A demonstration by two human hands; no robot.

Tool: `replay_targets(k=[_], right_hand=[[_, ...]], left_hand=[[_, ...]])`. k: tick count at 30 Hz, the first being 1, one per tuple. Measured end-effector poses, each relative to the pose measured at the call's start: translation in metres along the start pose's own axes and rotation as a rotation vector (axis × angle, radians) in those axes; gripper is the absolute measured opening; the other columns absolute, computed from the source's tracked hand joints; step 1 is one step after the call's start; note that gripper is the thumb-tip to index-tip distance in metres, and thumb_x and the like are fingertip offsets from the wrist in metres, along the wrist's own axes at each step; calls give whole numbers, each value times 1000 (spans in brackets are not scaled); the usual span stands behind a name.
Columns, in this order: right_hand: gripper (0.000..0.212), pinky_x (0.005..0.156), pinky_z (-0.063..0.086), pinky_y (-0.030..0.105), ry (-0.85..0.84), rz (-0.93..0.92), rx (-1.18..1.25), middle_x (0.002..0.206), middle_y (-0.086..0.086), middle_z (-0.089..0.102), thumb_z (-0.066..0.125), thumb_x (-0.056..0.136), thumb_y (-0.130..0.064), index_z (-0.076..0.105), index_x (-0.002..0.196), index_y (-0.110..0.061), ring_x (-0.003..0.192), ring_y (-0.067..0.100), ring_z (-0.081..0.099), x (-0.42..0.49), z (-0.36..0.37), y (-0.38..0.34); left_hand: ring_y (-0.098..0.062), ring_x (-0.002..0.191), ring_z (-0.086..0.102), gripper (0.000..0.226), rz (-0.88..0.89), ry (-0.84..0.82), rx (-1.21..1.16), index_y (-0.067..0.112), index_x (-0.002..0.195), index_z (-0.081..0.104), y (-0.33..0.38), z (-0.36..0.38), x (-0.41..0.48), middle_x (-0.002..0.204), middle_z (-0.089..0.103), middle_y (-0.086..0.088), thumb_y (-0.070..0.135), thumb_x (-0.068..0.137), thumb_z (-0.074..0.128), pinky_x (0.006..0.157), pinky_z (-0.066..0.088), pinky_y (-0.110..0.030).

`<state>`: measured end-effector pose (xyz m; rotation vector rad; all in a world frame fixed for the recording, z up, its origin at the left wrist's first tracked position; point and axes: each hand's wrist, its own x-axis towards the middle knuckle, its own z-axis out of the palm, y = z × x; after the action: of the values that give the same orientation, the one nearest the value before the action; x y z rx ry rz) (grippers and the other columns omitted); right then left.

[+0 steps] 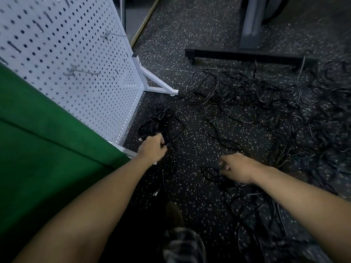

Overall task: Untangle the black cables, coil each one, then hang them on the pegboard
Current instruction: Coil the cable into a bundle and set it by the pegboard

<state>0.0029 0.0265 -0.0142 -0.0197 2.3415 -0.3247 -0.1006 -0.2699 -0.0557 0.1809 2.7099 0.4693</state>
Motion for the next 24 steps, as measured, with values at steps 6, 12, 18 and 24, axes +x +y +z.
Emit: replay_targets(k=[6, 12, 18, 24], right_hand=[[36, 96, 56, 42, 20, -18, 56, 129, 0, 63, 61, 101, -41, 57, 136, -33, 110, 23, 65, -16, 29, -14], [34, 90, 59, 42, 27, -6, 121, 125, -1, 62, 59, 101, -41, 58, 134, -35, 100, 23, 67, -19, 45, -15], [34, 92, 59, 42, 34, 1, 137, 126, 0, 62, 60, 101, -41, 58, 134, -34, 102, 23, 67, -16, 46, -15], [29, 91, 58, 41, 144, 25, 245, 122, 3, 66, 60, 101, -44, 64, 126, -31, 100, 24, 68, -30, 22, -15]], left_hand=[[-26, 95, 63, 50, -86, -330, 70, 21, 124, 45, -3, 39, -31, 113, 48, -5, 42, 92, 77, 89, 58, -43], [-27, 101, 61, 25, -42, -280, 149, 18, 111, 54, -10, 80, -42, 119, 58, -10, 22, 96, 73, 90, 55, -42], [-21, 98, 64, 17, -33, -239, 13, 23, 97, 63, -2, 84, -41, 117, 63, -7, 14, 92, 77, 92, 57, -39], [-16, 87, 65, 21, 69, -250, -209, 15, 105, 73, 71, 45, -31, 100, 68, 0, 21, 88, 83, 82, 56, -30]])
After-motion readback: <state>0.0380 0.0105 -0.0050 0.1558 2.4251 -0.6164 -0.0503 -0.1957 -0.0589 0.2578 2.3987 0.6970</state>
